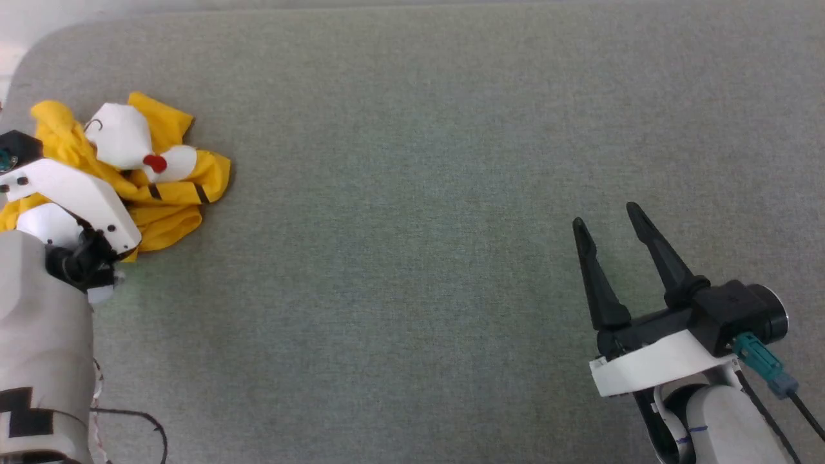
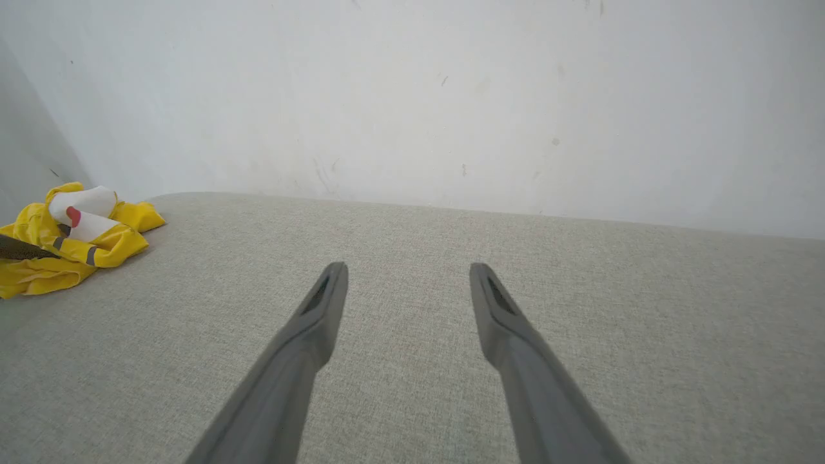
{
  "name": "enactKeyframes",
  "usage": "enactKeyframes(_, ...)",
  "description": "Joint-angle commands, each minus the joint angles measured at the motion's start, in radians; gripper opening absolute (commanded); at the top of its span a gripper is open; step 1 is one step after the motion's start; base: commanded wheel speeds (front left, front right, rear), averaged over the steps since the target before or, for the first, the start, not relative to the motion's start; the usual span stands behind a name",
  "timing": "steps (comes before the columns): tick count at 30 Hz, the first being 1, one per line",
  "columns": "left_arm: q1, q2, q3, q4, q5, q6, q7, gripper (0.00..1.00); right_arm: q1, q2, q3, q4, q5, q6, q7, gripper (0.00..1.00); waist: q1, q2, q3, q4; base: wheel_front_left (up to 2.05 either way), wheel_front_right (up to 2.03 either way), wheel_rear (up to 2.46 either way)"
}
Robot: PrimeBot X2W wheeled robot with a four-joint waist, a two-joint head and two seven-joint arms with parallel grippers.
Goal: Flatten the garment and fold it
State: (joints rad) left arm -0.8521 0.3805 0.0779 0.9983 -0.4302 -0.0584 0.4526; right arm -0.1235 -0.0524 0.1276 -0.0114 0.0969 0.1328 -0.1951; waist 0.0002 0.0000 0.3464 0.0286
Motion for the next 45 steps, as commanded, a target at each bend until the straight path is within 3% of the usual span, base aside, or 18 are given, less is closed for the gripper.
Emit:
enactKeyframes(1, -0.010, -0.003, -0.008, 0.014, 0.011, 0.021, -0.050, 0.00, -0.001, 0.002, -0.005, 0.003, 0.005, -0.002, -0.007, 1.00, -0.0002, 0.0000, -0.042, 0.024, 0.00, 0.00, 0.00)
enactKeyframes(12, -0.064, -0.030, -0.077, -0.143, 0.098, -0.002, -0.516, 0.00, 0.069, 0.002, -0.068, 0.003, 0.019, -0.002, -0.008, 1.00, -0.0002, 0.0000, -0.211, 0.069, 0.00, 0.00, 0.00)
enactKeyframes(17, -0.050, -0.074, -0.109, -0.217, 0.119, -0.003, -0.644, 0.00, 0.097, 0.002, -0.108, -0.008, 0.022, -0.002, -0.005, 1.00, -0.0002, 0.0000, -0.263, 0.056, 0.00, 0.00, 0.00)
enactKeyframes(21, -0.012, -0.124, -0.131, -0.269, 0.116, -0.008, -0.671, 0.00, 0.112, 0.002, -0.135, -0.018, 0.023, -0.002, -0.002, 1.00, -0.0002, 0.0000, -0.278, 0.036, 0.00, 0.00, 0.00)
enactKeyframes(29, 0.210, -0.299, -0.248, -0.364, 0.076, -0.034, -0.652, 0.00, 0.142, 0.002, -0.173, -0.036, 0.035, -0.002, 0.012, 1.00, -0.0002, 0.0000, -0.290, -0.059, 0.00, 0.00, 0.00)
enactKeyframes(35, 0.404, -0.329, -0.463, -0.355, -0.024, -0.049, -0.599, 0.00, 0.157, 0.002, -0.163, -0.039, 0.054, -0.002, 0.019, 1.00, -0.0002, 0.0000, -0.274, -0.136, 0.00, 0.00, 0.00)
enactKeyframes(39, 0.488, -0.330, -0.639, -0.353, -0.111, -0.024, -0.578, 0.00, 0.162, 0.002, -0.156, -0.038, 0.063, -0.002, 0.021, 1.00, -0.0002, 0.0000, -0.259, -0.159, 0.00, 0.00, 0.00)
enactKeyframes(40, 0.497, -0.330, -0.674, -0.348, -0.121, -0.018, -0.575, 0.25, 0.162, 0.002, -0.157, -0.038, 0.064, -0.002, 0.020, 1.00, -0.0002, 0.0000, -0.257, -0.159, 0.00, 0.00, 0.00)
enactKeyframes(41, 0.504, -0.330, -0.702, -0.346, -0.131, -0.011, -0.576, 1.00, 0.163, 0.002, -0.157, -0.037, 0.065, -0.002, 0.019, 1.00, -0.0002, 0.0000, -0.258, -0.159, 0.00, 0.00, 0.00)
enactKeyframes(45, 0.495, -0.330, -0.783, -0.372, -0.131, 0.005, -0.639, 1.00, 0.168, 0.002, -0.167, -0.032, 0.068, -0.002, 0.018, 1.00, -0.0002, 0.0000, -0.269, -0.133, 0.00, 0.00, 0.00)
